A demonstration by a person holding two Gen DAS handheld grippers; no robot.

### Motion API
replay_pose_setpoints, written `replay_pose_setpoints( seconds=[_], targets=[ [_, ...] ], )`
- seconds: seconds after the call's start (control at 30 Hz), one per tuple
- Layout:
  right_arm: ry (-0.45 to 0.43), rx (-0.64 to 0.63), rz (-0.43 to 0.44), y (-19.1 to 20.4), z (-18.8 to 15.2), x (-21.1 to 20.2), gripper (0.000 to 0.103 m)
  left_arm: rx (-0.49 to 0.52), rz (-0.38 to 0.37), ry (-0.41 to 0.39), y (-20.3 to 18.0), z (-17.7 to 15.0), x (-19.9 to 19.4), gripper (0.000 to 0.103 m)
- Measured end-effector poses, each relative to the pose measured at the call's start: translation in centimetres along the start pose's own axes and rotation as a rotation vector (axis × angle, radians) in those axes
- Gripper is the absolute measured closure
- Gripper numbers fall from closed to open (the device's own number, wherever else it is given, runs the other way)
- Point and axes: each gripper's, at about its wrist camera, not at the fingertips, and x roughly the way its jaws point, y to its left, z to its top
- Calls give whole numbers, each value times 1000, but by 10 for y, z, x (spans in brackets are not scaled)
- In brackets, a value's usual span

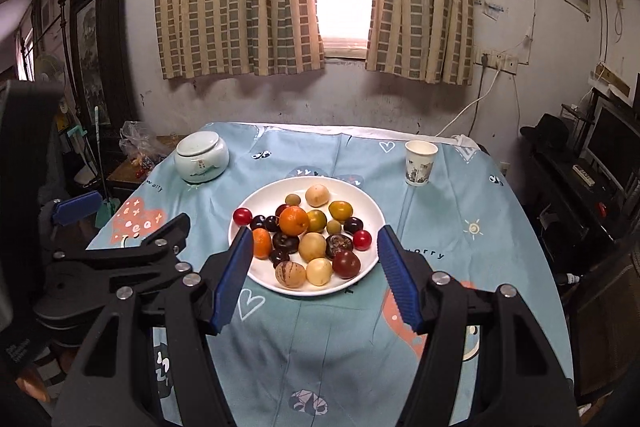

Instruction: Organize fruits

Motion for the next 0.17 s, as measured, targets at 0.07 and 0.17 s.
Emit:
replay_pose_setpoints(
  seconds=[0.07,0.17],
  targets=[
    [6,4,8,0,1,-1,38,-7,-5,4,2,0,-2,3],
    [4,-8,28,5,1,-5,38,-19,-7,15,6,-1,-3,3]
  ],
)
